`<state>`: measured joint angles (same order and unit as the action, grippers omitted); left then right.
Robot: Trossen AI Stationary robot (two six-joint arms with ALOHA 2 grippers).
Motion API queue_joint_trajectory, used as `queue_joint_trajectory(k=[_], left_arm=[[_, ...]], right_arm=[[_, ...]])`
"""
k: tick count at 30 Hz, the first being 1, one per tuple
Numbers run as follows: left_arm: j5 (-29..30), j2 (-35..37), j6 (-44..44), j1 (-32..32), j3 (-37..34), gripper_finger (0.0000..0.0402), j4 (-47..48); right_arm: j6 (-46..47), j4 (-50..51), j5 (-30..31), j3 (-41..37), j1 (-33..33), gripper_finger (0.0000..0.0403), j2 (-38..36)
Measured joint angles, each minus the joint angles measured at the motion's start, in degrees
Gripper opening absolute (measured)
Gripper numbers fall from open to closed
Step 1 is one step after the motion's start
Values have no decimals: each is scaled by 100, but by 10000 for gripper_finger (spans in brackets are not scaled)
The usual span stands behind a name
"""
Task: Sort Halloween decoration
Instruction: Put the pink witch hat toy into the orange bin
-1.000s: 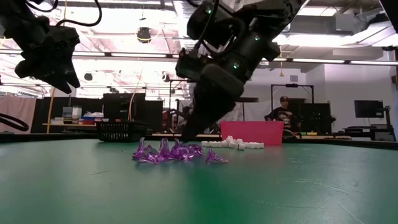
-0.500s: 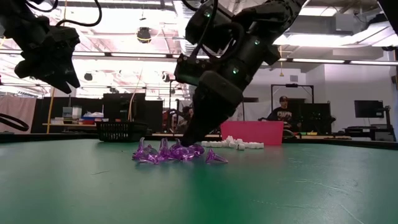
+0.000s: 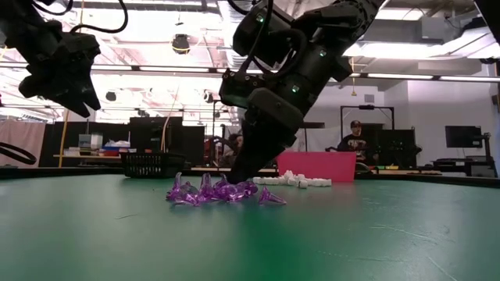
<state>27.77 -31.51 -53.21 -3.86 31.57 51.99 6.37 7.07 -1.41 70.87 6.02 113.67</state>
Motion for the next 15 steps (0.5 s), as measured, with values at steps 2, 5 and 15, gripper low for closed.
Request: queue_joint_trajectory(k=[2,5,15], left_arm=[[12,0,0,-2,0,183,1],[54,0,0,0,0,183,0],[120,0,86,0,0,183,2]], right_arm=[[69,-4,0,4,-7,78,-4],[92,-6,28,7,-7,54,-7],[494,0,151,11,-22,16,-13]])
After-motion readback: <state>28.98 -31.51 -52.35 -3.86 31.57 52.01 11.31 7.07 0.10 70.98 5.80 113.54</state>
